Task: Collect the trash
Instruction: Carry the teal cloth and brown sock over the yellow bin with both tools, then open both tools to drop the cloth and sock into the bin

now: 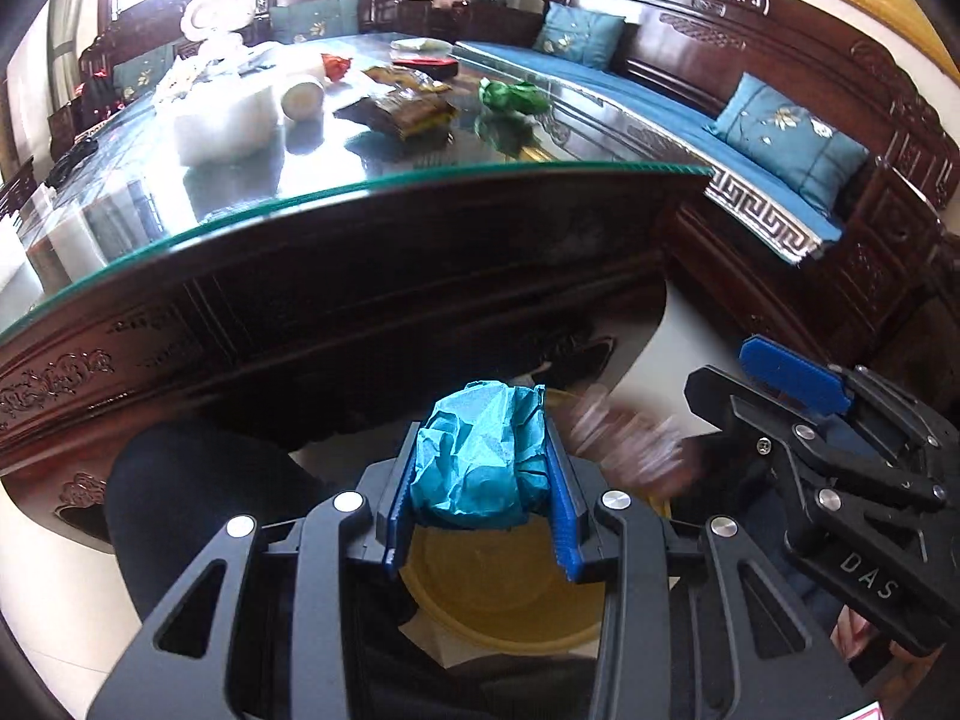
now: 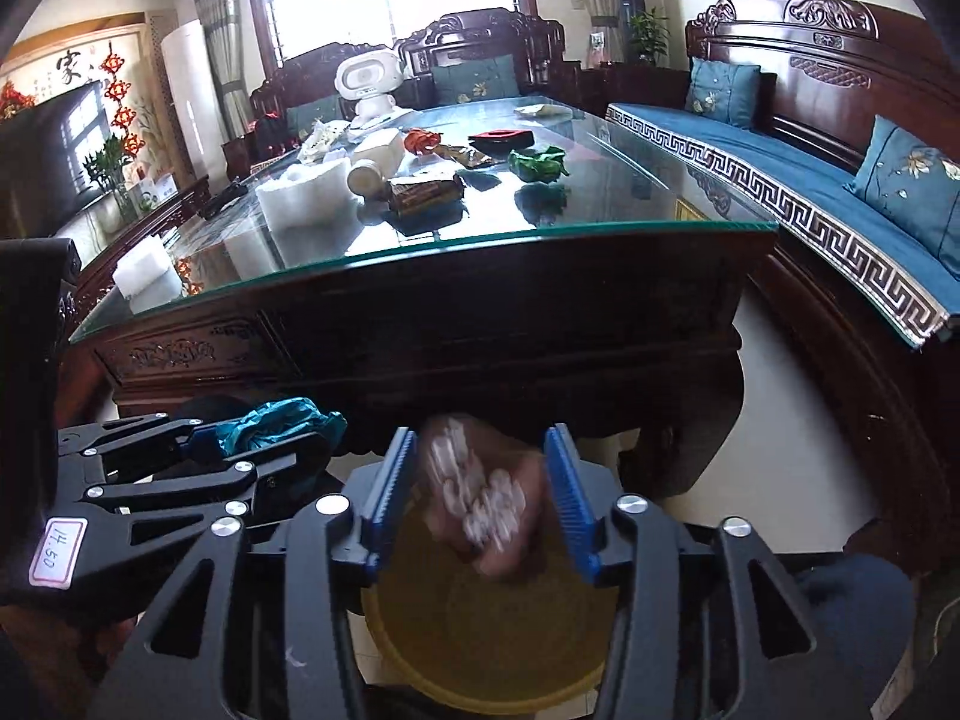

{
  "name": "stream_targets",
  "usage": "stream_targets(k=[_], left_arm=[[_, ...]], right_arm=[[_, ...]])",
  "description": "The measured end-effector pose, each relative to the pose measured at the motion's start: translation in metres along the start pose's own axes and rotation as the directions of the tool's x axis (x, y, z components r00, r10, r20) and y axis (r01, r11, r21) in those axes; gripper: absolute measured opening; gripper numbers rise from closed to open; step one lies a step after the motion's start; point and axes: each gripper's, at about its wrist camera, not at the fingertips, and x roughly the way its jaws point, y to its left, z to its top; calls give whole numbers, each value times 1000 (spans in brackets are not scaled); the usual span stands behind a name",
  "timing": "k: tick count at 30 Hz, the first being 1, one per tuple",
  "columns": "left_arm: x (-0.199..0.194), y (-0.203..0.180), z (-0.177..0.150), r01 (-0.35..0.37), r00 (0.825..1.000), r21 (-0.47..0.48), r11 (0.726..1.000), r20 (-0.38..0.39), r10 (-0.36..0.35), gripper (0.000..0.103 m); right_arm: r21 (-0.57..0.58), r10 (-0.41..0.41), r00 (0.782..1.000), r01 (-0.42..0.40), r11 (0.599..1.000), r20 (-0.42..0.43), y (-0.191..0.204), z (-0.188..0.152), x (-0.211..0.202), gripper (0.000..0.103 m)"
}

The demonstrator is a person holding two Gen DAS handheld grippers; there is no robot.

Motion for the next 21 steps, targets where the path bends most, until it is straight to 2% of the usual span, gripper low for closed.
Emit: stream_targets(k=[9,17,21], left_arm=[[14,-16,-2,27,999,40,999,-41,-26,38],[27,-29,-8,45,995,73,996,-88,-39,38],[30,-37,-11,71,992,92,993,-115,-60,43]], right_arm=[[14,-1,1000,1,1000,14,-8,4,-2,47],[17,10,1000,-10,1000,-16,-14,-2,5,47],[38,6,1000,-5,999,-15,-21,-2,4,47]])
